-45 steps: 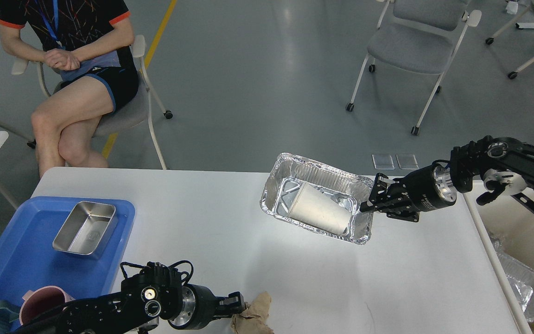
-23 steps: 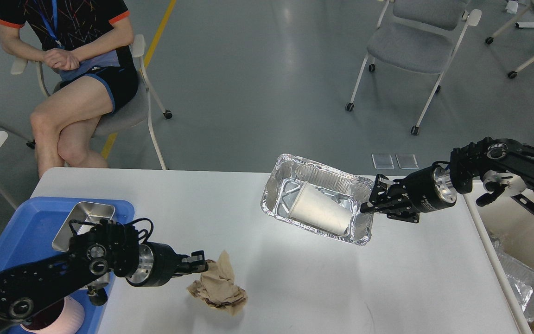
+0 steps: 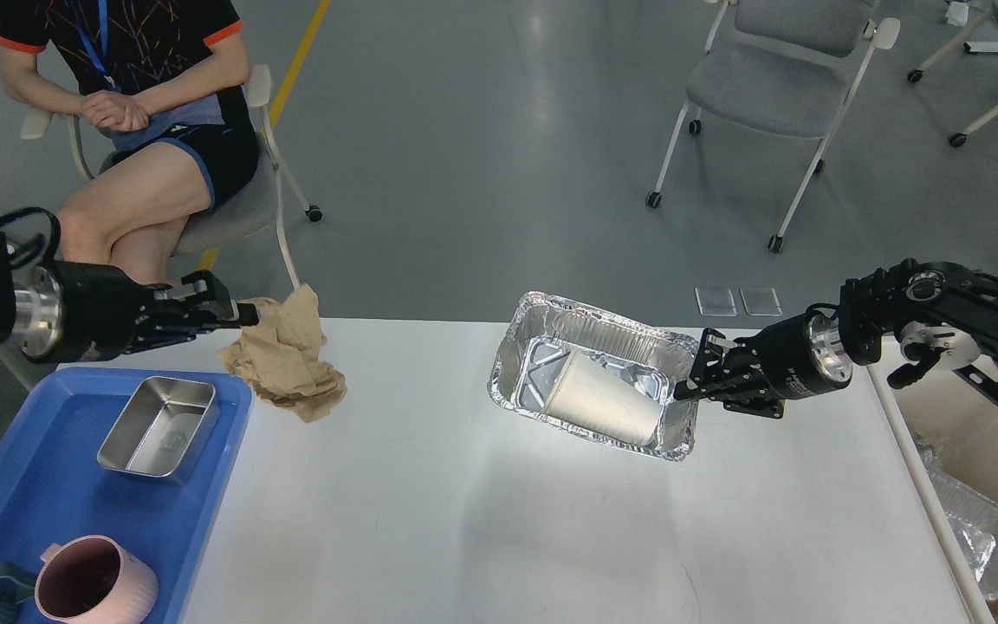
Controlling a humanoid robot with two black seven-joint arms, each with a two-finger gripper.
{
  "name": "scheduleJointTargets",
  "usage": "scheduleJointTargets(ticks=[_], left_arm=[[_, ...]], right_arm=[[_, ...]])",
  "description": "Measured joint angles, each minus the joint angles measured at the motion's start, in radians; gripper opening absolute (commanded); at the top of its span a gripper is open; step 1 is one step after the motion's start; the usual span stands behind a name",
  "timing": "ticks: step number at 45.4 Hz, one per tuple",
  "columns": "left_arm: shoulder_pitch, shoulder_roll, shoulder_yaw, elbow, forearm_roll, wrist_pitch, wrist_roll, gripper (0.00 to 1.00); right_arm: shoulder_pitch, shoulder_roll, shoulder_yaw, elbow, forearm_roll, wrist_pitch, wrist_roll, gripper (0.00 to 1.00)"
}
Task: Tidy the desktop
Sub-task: 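Lift the brown paper and release it into the foil tray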
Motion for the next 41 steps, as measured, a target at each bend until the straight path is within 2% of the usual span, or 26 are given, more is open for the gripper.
scheduleJointTargets(ticks=[11,21,31,41], left_arm=[[-0.131,0.104,-0.07,0.006,-0.14,-0.056,-0.003,0.0],[-0.204,0.064,-0.05,0.026,-0.149,-0.048,-0.002,0.0],[-0.296,-0.224,0.039,0.094,-0.051,-0.031,0.004,0.0],[-0.387,-0.547,0.14,0.309,0.05,-0.01,0.002,0.0]], right_arm=[[0.003,0.003,0.0,0.001,0.0,-0.001,0.0,0.0],[0.005,0.003,0.001,0.005,0.0,-0.003,0.0,0.0],[0.014,0.003,0.012,0.025,0.001,-0.005,0.0,0.0],[0.014,0.001,0.02,0.035,0.001,-0.01,-0.001,0.0]])
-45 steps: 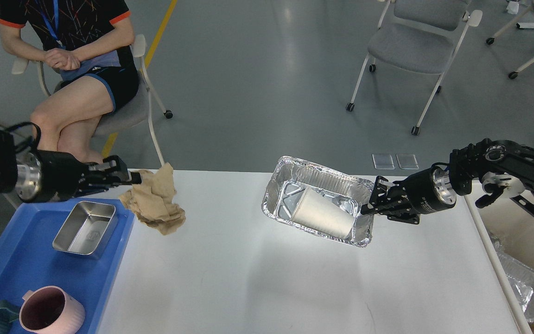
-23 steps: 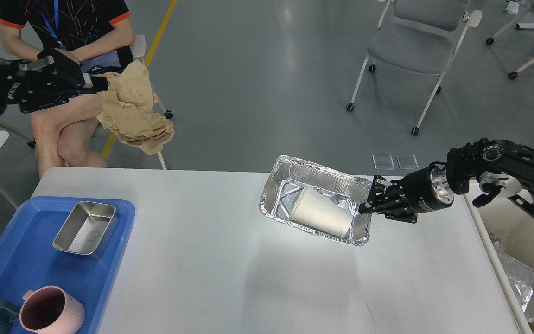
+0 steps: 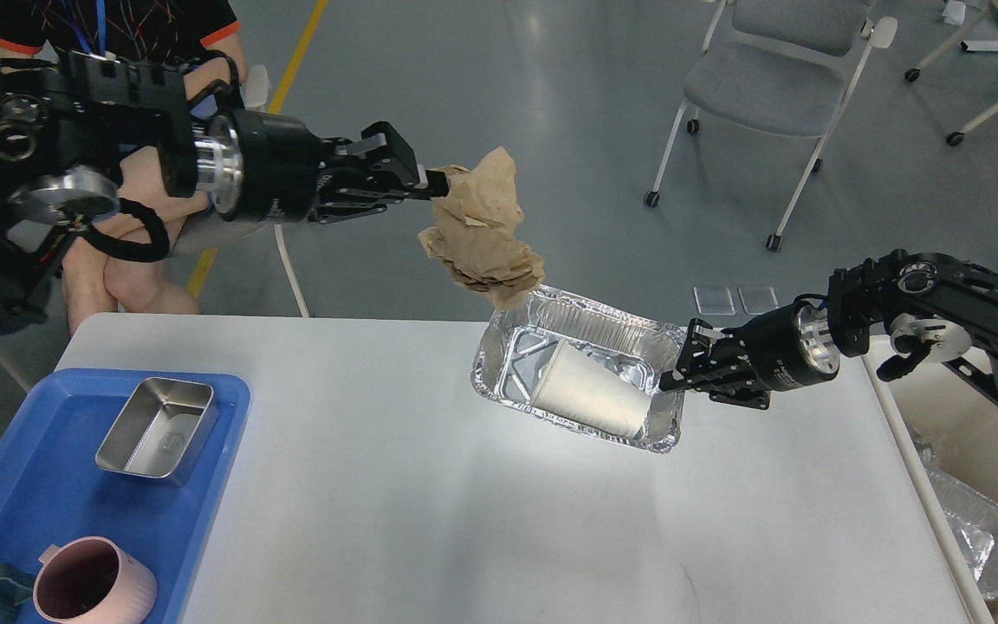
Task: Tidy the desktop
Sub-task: 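Lift the brown paper and release it into the foil tray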
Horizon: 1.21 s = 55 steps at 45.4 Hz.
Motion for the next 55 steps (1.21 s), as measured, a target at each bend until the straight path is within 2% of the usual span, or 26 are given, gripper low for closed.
scheduleJointTargets(ticks=[7,12,17,18,22,28,31,39,51,55], left_arm=[[0.012,-0.188,0.012,0.124,0.091,0.03,-0.004,0.0],[0.044,-0.248,0.012,0.157,0.122,0.048,-0.004,0.0],[0.071,-0.261,0.013,0.163,0.132,0.058,-0.003,0.12],[0.076,-0.261,0.013,0.163,0.133,0.06,-0.002,0.17],[0.092,-0.255,0.014,0.164,0.135,0.078,0.0,0.46],[0.108,-0.243,0.017,0.169,0.135,0.136,0.001,0.76],[0.117,-0.241,0.018,0.174,0.137,0.172,0.001,0.86],[0.144,-0.245,0.018,0.183,0.138,0.262,0.001,0.92],[0.158,-0.25,0.003,0.211,0.116,0.298,-0.014,0.93],[0.165,-0.255,-0.06,0.232,0.049,0.367,-0.033,0.93]], right_arm=[[0.0,0.0,0.006,0.003,0.0,0.0,0.001,0.0],[0.0,-0.003,0.007,0.002,0.0,0.0,0.001,0.0],[-0.003,-0.007,0.008,0.002,0.0,0.0,0.001,0.0],[-0.004,-0.008,0.008,0.002,0.0,0.0,0.001,0.0],[-0.008,-0.009,0.008,0.001,0.0,0.001,0.001,0.0],[-0.011,-0.009,0.008,-0.001,-0.001,0.001,0.001,0.0],[-0.011,-0.007,0.008,-0.002,-0.001,0.001,0.001,0.0],[-0.011,-0.003,0.009,-0.004,-0.001,0.0,0.001,0.0],[-0.011,-0.005,0.009,-0.004,-0.001,0.0,0.001,0.0],[-0.012,-0.005,0.009,-0.005,-0.001,-0.001,0.001,0.0]])
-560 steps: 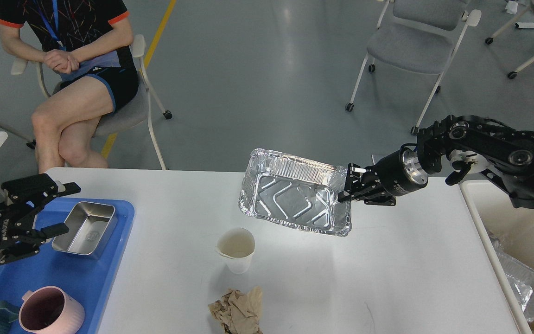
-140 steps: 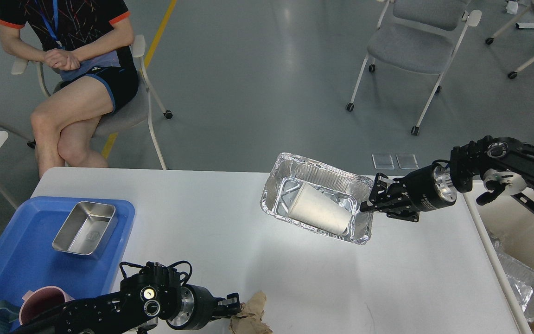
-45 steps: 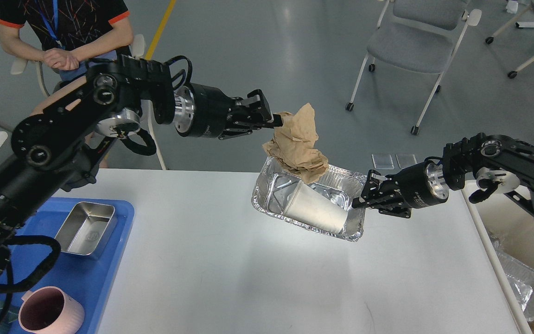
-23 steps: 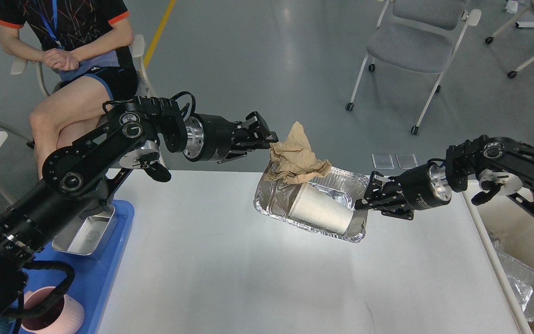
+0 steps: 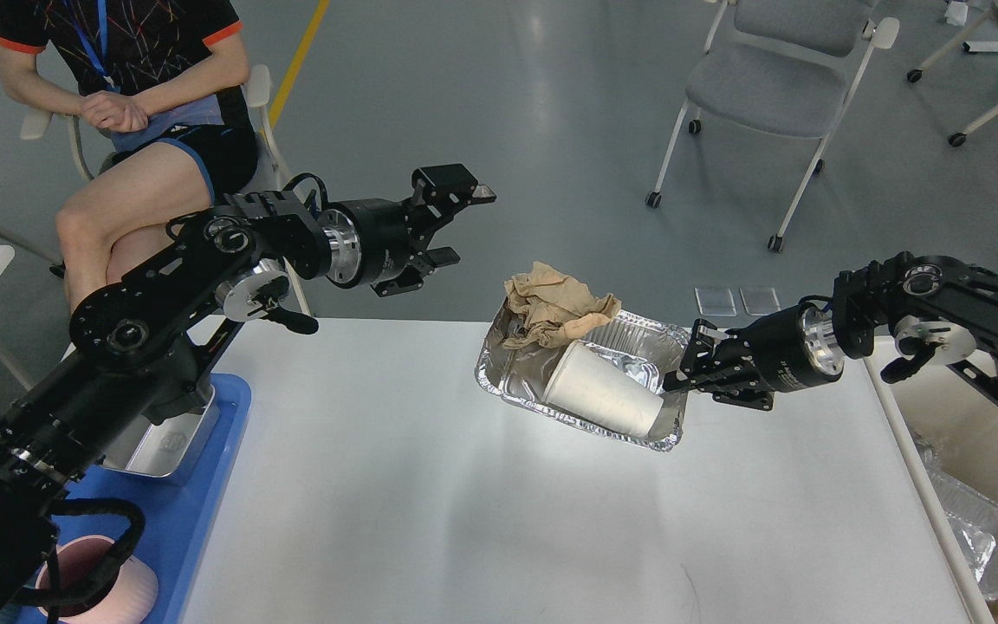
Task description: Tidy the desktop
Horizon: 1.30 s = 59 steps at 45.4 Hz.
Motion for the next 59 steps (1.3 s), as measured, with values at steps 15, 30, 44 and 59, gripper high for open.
scheduleJointTargets(ticks=[15,30,44,59], left_arm=[[0.179,-0.014,-0.288,0.182,-0.425,0.159,-0.204,0.94],[0.342,-0.041,-0.423,0.294,-0.634,0.187,-0.366,0.96],[0.397,-0.042,-0.454,0.296,-0.644,0.169,-0.461,0.96],[0.398,-0.056,-0.397,0.297,-0.641,0.169,-0.454,0.96]], right_arm=[[-0.003,0.005,0.007,-0.008,0.0,-0.001,0.0,0.0],[-0.007,-0.005,0.016,-0.01,0.0,-0.002,0.0,0.0],[-0.018,-0.068,0.086,-0.009,0.0,-0.011,0.0,0.0],[-0.083,-0.45,0.201,-0.013,0.01,-0.001,0.002,0.0]])
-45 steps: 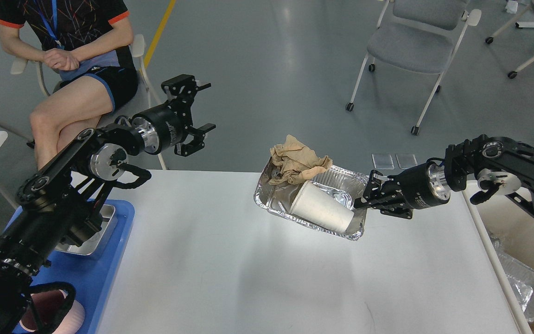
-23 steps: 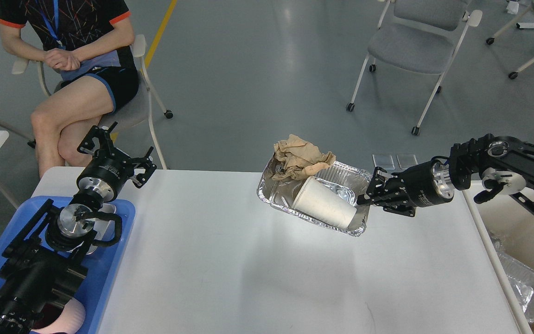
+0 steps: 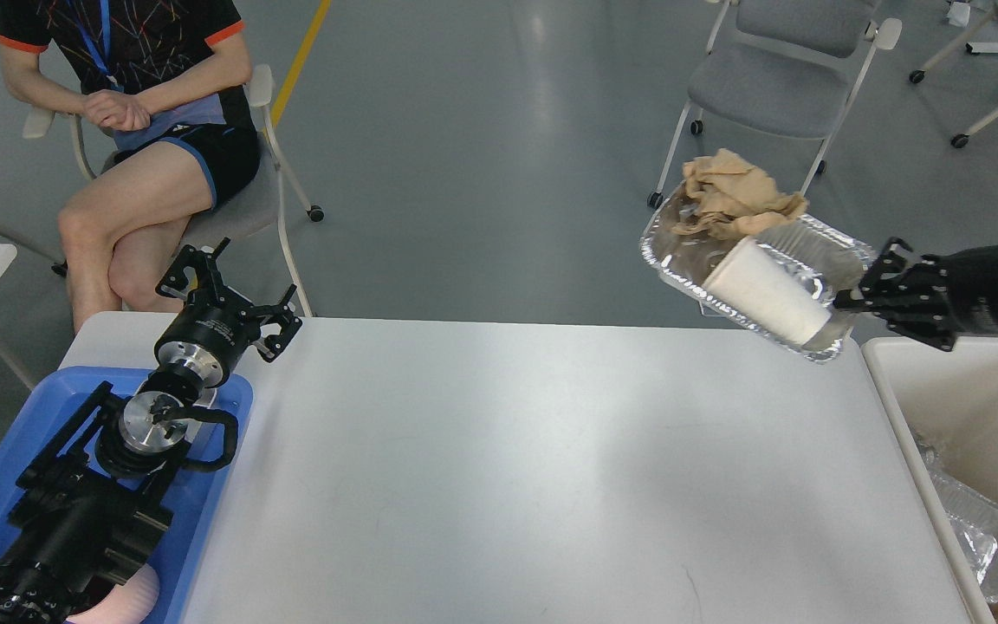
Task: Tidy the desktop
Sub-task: 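Carry the foil tray with the right gripper into the white bin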
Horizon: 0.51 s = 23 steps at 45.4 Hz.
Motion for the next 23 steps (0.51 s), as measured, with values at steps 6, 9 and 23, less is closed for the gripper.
scheduleJointTargets(ticks=[6,9,23], left_arm=[[0.003,-0.001,0.036,0.0,0.0,-0.002,0.0,0.96],[0.004,-0.001,0.044,-0.001,0.0,-0.005,-0.002,0.96],[0.01,-0.001,0.049,-0.001,0.0,-0.006,-0.004,0.97]], right_arm=[[-0.094,-0.104,0.018,-0.057,0.011,-0.023,0.002,0.0],[-0.137,-0.121,0.02,-0.114,0.016,-0.05,0.002,0.0],[-0.316,-0.051,0.02,-0.352,0.072,-0.213,0.003,0.0]])
